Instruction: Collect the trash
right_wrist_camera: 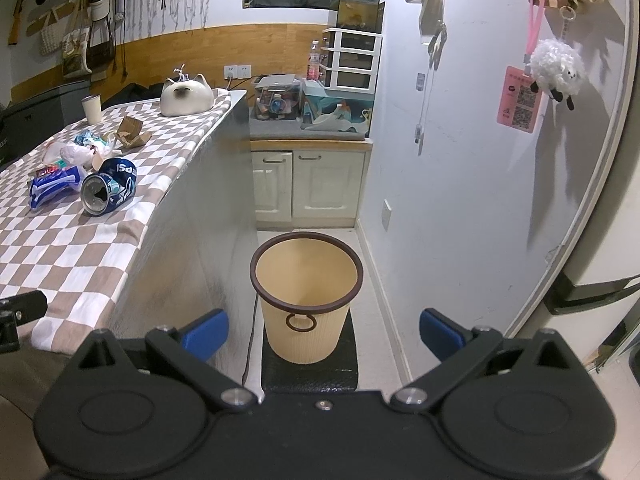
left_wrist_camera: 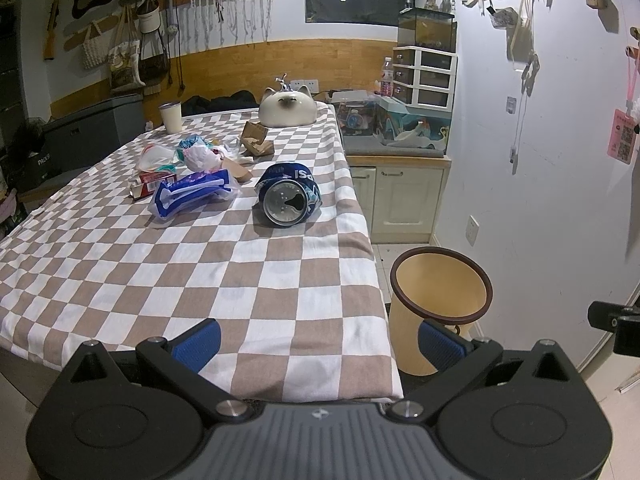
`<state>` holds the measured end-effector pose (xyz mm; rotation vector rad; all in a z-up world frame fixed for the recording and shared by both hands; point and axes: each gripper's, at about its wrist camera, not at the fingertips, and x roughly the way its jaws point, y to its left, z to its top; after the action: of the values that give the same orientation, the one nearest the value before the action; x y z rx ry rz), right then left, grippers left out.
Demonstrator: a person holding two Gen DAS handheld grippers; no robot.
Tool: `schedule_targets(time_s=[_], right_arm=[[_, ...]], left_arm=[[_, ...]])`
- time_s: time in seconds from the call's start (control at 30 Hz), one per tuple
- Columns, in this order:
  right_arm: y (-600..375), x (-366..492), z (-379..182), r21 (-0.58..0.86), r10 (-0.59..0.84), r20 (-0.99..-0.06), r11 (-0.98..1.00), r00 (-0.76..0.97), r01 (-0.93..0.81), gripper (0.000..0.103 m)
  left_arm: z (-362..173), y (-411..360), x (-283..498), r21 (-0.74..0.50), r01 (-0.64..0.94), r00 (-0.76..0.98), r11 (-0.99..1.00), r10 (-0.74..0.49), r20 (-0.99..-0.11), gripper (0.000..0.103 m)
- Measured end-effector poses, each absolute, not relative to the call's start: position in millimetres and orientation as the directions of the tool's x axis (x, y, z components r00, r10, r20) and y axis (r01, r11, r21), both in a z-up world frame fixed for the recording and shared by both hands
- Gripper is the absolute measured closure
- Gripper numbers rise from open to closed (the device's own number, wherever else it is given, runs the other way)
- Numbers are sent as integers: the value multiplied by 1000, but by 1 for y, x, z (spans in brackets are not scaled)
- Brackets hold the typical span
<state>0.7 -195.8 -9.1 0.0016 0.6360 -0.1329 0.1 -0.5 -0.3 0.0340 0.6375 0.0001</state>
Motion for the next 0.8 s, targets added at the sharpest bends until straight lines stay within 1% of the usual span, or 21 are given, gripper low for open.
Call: schedule_targets(time_s=[0.5,0.57,0.8], right_arm=[[-197,-1,-9,-41,-124,-591,991,797,124,0],[-198,0,-7,-41,-125,-591,991,797,125,0],[-204,2,1,-45,-131,-577,991,806,128,0]], left_arm=[[0,0,0,32,11,805,999,10,-594,0],[10,-9,4,30,12,807,999,8,-590,0],[10,-4,1,41,-1,821,999,24,-570,0]])
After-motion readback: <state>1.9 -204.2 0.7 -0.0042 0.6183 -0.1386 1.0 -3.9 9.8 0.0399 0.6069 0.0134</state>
